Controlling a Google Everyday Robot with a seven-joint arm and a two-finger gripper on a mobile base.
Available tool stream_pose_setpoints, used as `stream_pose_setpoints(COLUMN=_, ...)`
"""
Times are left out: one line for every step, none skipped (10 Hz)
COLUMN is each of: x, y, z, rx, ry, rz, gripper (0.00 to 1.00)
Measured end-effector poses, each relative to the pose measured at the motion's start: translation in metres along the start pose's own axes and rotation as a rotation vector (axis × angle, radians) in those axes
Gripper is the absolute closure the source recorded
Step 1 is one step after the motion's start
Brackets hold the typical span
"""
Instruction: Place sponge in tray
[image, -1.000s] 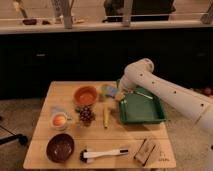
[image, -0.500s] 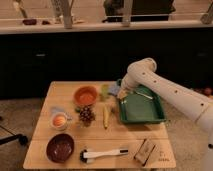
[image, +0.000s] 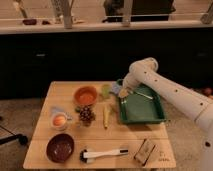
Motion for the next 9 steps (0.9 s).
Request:
stream_pose_setpoints(x=0.000, y=-0.004, z=0.000, rx=0.000, ry=-0.002, rz=0.005, gripper=0.94)
stream_pose_setpoints(x=0.000, y=-0.008, z=0.001, rx=-0.002, ry=-0.002, rz=0.008, gripper=0.98)
stream_pose_setpoints(x=0.001, y=-0.008, z=0.000, rx=-0.005, ry=0.003, rz=0.005, gripper=1.00)
stream_pose_setpoints(x=0.004, y=-0.004, z=-0.001, rx=-0.011, ry=0.012, rz=0.001, gripper=1.00)
stream_pose_setpoints(x=0.011, y=0.003, z=-0.004, rx=-0.026, ry=0.022, rz=0.001, gripper=1.00)
stream_pose_setpoints(x=0.024, y=0.014, z=-0.011, rx=-0.045, ry=0.032, rz=0.004, gripper=1.00)
stream_pose_setpoints(x=0.034, y=0.019, z=-0.015, rx=-0.053, ry=0.035, rz=0.006, gripper=1.00)
stream_pose_setpoints(x=0.046, y=0.021, z=-0.021, rx=-0.061, ry=0.035, rz=0.007, gripper=1.00)
stream_pose_setpoints(x=0.061, y=0.021, z=-0.028, rx=-0.068, ry=0.033, rz=0.010, gripper=1.00)
